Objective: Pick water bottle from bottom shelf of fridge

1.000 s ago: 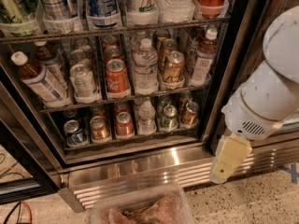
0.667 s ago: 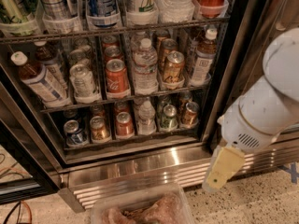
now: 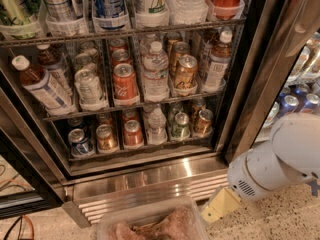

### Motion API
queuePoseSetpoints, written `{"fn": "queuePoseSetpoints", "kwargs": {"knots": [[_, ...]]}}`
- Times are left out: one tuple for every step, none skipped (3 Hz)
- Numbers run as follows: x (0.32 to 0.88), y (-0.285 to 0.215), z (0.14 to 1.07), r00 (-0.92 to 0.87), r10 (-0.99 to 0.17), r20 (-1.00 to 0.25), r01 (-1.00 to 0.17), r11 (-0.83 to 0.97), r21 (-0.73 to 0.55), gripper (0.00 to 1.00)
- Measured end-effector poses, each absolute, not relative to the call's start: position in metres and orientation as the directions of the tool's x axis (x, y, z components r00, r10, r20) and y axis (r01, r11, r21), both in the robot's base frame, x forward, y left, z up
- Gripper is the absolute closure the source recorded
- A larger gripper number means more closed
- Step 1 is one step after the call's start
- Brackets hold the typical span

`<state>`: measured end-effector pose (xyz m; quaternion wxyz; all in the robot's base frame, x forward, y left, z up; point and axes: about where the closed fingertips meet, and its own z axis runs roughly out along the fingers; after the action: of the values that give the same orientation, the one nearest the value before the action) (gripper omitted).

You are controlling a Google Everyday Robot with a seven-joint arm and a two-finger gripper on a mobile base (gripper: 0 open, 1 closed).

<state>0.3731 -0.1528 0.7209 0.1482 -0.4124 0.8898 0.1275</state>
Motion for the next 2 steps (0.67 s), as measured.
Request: {"fn": "queuePoseSetpoints", "kwargs": {"knots": [[0.3779,-0.1572,0.686,-0.678,-0.618,-0.398,-0.715,0.68,0.162,0.0],[0.38,-0.1569,0.6837,-0.679,-0.615,-0.402,-0.713,0.682,0.162,0.0]]}}
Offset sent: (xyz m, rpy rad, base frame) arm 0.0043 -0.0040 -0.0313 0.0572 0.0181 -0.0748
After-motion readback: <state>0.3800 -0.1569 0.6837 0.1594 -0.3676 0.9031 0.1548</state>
